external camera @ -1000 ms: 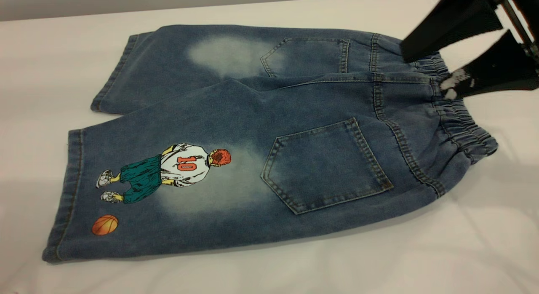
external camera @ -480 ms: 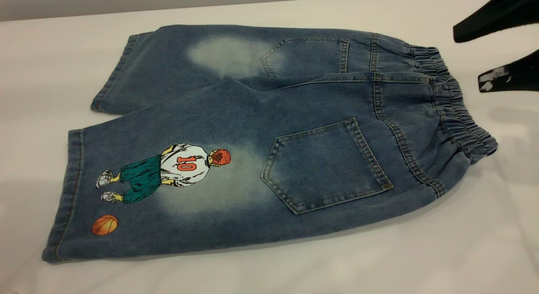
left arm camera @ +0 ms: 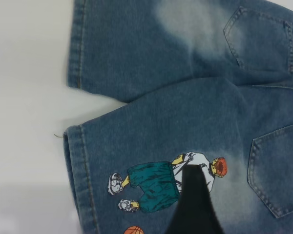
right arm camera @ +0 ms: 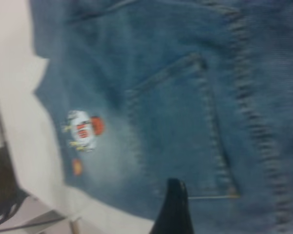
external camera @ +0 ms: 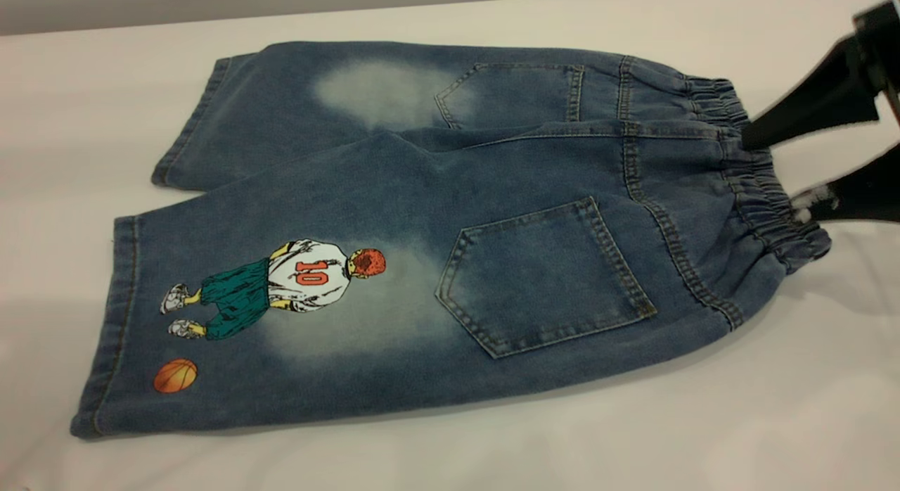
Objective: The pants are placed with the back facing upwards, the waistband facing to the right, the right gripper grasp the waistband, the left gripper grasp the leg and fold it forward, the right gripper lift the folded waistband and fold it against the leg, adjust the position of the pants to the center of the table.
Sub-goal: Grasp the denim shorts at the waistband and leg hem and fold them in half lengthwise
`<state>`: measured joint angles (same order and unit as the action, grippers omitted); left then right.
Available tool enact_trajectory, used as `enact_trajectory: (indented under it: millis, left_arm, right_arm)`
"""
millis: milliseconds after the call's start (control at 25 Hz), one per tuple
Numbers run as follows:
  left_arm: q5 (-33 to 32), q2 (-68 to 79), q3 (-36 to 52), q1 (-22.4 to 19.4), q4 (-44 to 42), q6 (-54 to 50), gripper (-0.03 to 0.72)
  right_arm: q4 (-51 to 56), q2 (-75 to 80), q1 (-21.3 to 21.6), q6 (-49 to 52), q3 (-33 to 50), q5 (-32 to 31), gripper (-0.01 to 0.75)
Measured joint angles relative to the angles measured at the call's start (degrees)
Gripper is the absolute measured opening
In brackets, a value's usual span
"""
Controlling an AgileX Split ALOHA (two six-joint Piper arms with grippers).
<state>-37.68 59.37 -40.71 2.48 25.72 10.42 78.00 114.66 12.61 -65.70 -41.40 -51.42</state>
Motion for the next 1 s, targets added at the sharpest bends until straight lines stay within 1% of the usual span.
enact_trajectory:
  millis: [160, 280, 400, 600, 680, 1000]
  left_arm:
    - [0.4, 0.0, 0.0, 0.0, 0.0, 0.0, 0.477]
    - [0.4, 0.0, 0.0, 0.0, 0.0, 0.0, 0.477]
    - [0.4, 0.0, 0.0, 0.0, 0.0, 0.0, 0.477]
    - [0.4, 0.0, 0.0, 0.0, 0.0, 0.0, 0.477]
    - [0.5, 0.0, 0.0, 0.0, 0.0, 0.0, 0.477]
    - [0.5, 0.0, 0.0, 0.0, 0.0, 0.0, 0.477]
  right_arm:
    - [-0.4, 0.3, 0.0, 1.3, -0.1, 5.1, 0.528]
    - [-1.1, 0.3, 0.1, 2.0, -0.1, 7.3, 0.528]
    - [-1.6, 0.3, 1.7, 3.2, -0.1, 10.6, 0.528]
    - [-1.7, 0.3, 5.3, 3.8, -0.1, 9.7, 0.528]
    - [-1.7, 0.3, 5.4, 3.8, -0.1, 8.4, 0.528]
    - [-2.1, 4.4, 5.1, 2.9, -0.1, 7.2, 0.528]
